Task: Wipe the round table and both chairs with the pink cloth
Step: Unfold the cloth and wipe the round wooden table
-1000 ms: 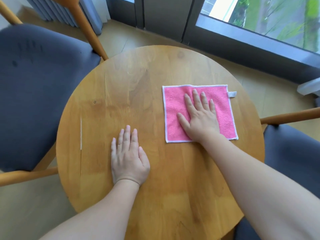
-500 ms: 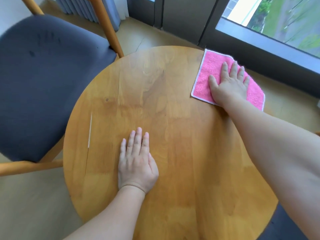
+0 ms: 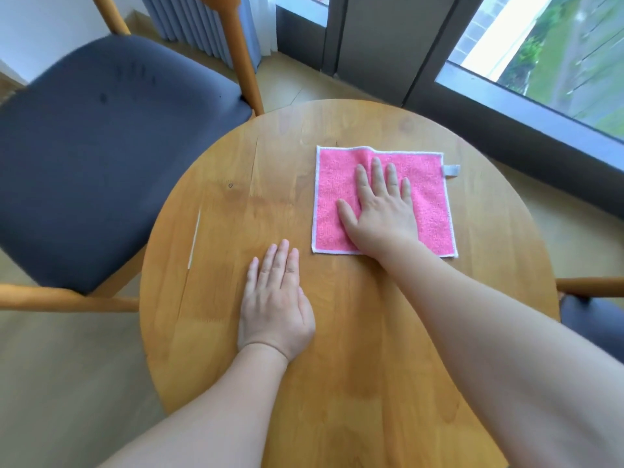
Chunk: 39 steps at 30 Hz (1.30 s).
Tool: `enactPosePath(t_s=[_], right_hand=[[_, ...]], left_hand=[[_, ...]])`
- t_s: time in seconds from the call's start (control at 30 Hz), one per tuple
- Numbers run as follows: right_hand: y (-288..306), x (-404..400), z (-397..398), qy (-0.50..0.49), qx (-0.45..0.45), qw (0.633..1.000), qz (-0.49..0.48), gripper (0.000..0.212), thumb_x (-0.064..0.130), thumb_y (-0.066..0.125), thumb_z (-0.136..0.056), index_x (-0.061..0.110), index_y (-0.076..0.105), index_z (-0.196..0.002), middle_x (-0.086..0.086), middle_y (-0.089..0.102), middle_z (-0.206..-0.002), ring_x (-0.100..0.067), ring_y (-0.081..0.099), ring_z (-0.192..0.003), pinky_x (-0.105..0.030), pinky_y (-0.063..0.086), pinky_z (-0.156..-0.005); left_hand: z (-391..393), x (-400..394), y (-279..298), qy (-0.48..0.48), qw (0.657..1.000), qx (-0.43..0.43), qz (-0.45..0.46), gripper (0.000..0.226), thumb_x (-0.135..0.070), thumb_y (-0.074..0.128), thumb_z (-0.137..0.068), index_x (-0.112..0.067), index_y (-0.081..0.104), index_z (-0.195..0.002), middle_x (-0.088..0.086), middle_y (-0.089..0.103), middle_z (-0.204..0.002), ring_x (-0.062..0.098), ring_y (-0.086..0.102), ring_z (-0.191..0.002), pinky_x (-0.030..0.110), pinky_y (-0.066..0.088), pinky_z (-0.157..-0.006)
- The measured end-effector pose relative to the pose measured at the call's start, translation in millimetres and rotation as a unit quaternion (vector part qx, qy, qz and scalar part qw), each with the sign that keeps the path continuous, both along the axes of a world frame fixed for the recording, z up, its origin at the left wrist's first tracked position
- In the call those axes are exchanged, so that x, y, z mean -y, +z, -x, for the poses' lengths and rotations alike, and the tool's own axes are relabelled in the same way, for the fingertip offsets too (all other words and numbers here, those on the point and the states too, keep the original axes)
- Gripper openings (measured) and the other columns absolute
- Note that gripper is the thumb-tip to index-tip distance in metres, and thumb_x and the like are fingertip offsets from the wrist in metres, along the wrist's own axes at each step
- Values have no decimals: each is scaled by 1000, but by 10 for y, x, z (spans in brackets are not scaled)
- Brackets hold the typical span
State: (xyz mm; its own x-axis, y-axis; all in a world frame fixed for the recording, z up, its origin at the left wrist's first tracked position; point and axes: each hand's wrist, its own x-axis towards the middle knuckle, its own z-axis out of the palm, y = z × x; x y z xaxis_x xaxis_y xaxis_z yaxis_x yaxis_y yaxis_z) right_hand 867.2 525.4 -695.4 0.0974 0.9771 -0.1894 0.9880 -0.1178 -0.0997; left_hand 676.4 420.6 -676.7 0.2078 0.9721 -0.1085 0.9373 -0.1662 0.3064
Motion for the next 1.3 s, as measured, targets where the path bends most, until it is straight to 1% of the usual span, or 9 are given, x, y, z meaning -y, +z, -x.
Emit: enactPosePath(t_s=[0.27,0.37,0.47,0.57,0.63,0.73,0.87,1.07,1.3], right_hand=[[42,684,310,-6,-12,1000,7,80,67,7,-86,25,2,-154,-1,-10,-161,-21,-15,-147,-42,-12,-118],[52,961,361,-16,-5,1000,15,80,68,7,-86,25,-1,-153,1,-13,-160,-19,-18,-146,-41,-12,-118],[58,1151,378,-29,4,999,22,81,68,5,-85,26,-2,-153,4,-19,-157,-15,-23,-143,-40,-13,-118],[58,1182,375,-33,10,999,25,81,69,3,-85,27,-4,-153,6,-23,-154,-12,-26,-141,-39,-14,-117],[45,1173,370,-36,11,999,22,80,69,4,-85,27,-4,-153,6,-23,-154,-12,-26,-141,-39,-15,-117],[12,1152,352,-31,17,999,23,80,70,4,-85,28,-3,-153,7,-21,-154,-13,-25,-141,-39,-14,-117],[16,894,255,-13,24,999,30,79,70,5,-85,29,-2,-153,6,-18,-157,-15,-20,-145,-40,-13,-117],[18,39,107,-7,31,999,21,81,71,3,-84,28,-2,-153,2,-10,-161,-21,-12,-147,-42,-8,-119],[22,-956,290,-6,20,1000,15,78,66,10,-89,25,0,-154,-5,-7,-161,-28,-9,-147,-49,-5,-119]], left_hand=[[14,1,-11,0,999,31,-8,66,-30,23,-84,-4,39,-143,11,34,-152,22,25,-143,39,9,-119],[33,13,-6,0,999,48,-8,67,-32,21,-85,-6,36,-144,9,31,-154,20,22,-144,33,2,-119],[126,-28,-33,-7,999,38,3,65,-30,22,-88,-11,25,-149,3,17,-159,14,9,-147,27,-9,-116],[379,-249,-100,-55,998,-9,-6,62,-31,24,-93,-16,12,-152,-1,3,-161,12,-3,-147,28,-13,-115],[543,-393,-109,-53,998,-20,-10,62,-32,22,-92,-17,11,-152,-1,3,-161,11,-3,-147,28,-14,-114],[604,-440,-94,-21,1000,-8,-19,65,-31,18,-88,-14,19,-151,2,11,-160,14,5,-147,28,-8,-116],[582,-403,-77,-7,1000,15,-17,63,-27,23,-88,-11,27,-149,4,19,-158,16,12,-146,28,-3,-118],[577,-405,-69,58,998,23,-16,60,-25,26,-89,-10,33,-146,5,26,-156,17,18,-145,29,2,-117],[578,-393,-30,68,997,23,-7,63,-28,17,-88,-10,33,-146,4,26,-156,16,19,-145,31,6,-118]])
